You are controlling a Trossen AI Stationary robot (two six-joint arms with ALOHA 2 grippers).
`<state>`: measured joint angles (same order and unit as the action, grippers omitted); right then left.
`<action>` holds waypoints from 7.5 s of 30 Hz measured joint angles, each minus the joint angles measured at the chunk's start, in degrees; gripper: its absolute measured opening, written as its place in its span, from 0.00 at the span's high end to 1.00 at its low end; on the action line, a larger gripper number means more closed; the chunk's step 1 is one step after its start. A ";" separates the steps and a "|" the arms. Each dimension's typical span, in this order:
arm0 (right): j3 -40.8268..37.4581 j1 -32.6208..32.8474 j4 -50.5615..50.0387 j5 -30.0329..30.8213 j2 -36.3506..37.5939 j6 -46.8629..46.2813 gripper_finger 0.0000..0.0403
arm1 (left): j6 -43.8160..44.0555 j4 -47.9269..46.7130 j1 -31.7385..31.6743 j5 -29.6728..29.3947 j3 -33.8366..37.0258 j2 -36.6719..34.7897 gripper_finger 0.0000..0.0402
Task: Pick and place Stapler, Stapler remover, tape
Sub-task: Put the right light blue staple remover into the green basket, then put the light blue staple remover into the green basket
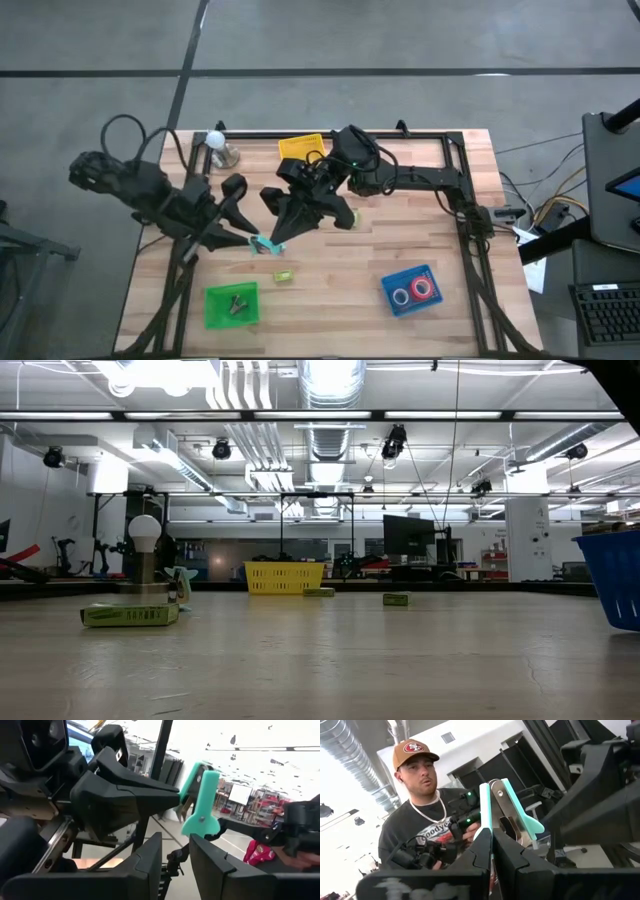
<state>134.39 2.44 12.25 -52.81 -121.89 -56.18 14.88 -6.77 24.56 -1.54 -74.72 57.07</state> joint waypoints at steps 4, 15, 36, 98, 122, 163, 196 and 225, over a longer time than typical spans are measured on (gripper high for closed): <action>0.00 0.03 -0.02 0.19 0.00 0.17 0.98 | 0.06 0.09 0.00 0.14 0.00 -0.54 0.75; 0.00 0.02 -0.02 0.76 -0.09 0.65 0.98 | 0.80 3.68 -0.02 0.70 0.02 0.86 0.75; -0.04 0.00 -0.04 1.74 -0.09 1.73 0.98 | 0.58 3.78 -0.06 2.49 0.02 1.39 0.88; -0.04 -3.33 -57.26 7.91 -0.26 25.33 0.44 | 21.16 -48.28 0.00 -2.07 0.12 -8.74 1.00; -18.80 -3.61 -67.88 32.01 -0.26 36.49 0.43 | 50.33 -41.90 16.53 23.28 25.46 3.03 1.00; -46.27 -4.95 -15.49 29.83 -0.24 -1.77 0.45 | 60.97 -30.09 16.02 -14.40 27.24 -10.24 0.65; -47.66 -5.46 0.53 28.45 -10.28 -24.46 0.46 | 34.60 -21.43 16.02 -42.28 17.73 -14.09 0.65; -47.47 -5.35 0.59 28.87 -10.72 -20.10 0.98 | 34.82 -23.60 16.02 -42.03 17.75 -14.09 0.65</action>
<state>86.91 -2.92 12.84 -23.94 -132.60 -76.28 49.70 -30.37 40.58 -43.57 -56.97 42.98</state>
